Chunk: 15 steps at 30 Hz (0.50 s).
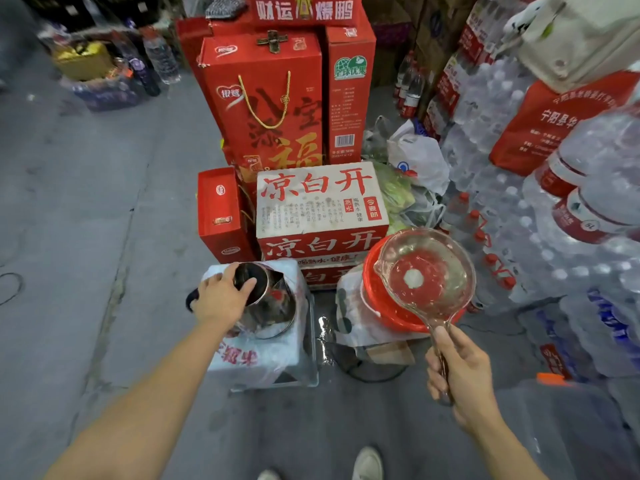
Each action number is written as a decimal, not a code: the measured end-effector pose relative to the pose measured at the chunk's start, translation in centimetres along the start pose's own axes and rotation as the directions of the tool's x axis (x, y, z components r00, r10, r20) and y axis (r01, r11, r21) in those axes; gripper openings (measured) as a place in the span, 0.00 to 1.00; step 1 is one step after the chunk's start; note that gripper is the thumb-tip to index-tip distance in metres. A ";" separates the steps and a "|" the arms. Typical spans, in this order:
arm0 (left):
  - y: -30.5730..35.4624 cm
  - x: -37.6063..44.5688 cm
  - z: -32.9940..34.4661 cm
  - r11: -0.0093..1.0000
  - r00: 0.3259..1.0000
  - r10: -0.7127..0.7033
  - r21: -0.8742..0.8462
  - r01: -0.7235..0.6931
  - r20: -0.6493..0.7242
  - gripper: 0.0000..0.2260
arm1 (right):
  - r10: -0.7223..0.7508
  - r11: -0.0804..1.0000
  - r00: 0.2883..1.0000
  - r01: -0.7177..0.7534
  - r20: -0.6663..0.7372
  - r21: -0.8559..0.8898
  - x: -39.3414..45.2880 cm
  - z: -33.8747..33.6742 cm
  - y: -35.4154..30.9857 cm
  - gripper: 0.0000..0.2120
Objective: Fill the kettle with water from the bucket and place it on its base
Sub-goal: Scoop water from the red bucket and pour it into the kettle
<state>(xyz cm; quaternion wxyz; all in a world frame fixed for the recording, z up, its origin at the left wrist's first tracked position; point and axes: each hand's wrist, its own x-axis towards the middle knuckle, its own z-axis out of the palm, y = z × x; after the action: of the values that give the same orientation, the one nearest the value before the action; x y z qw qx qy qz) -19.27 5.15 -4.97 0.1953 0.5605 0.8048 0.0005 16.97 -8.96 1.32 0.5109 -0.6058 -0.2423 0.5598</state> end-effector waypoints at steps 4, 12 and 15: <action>0.6 1.3 -0.2 1.000 0.998 -0.002 0.017 0.001 0.059 0.26 | 0.014 1.000 0.999 -0.014 -0.035 -0.002 -0.2 1.0 -0.1 0.11; 0.0 3.1 -2.4 0.984 0.986 0.019 -0.176 0.011 0.167 0.22 | 0.027 1.000 0.998 -0.027 -0.054 0.011 -0.4 1.4 -0.5 0.09; -1.1 2.7 -3.7 0.797 0.962 0.007 -0.582 0.159 0.272 0.21 | 0.033 0.999 0.998 -0.033 -0.048 0.020 -0.6 1.7 -0.7 0.09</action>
<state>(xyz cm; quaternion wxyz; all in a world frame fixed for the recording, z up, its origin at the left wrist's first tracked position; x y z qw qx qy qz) -22.26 7.99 -2.70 0.4660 0.4320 0.7526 0.1730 15.40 -8.61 2.41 0.5131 -0.6182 -0.2143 0.5555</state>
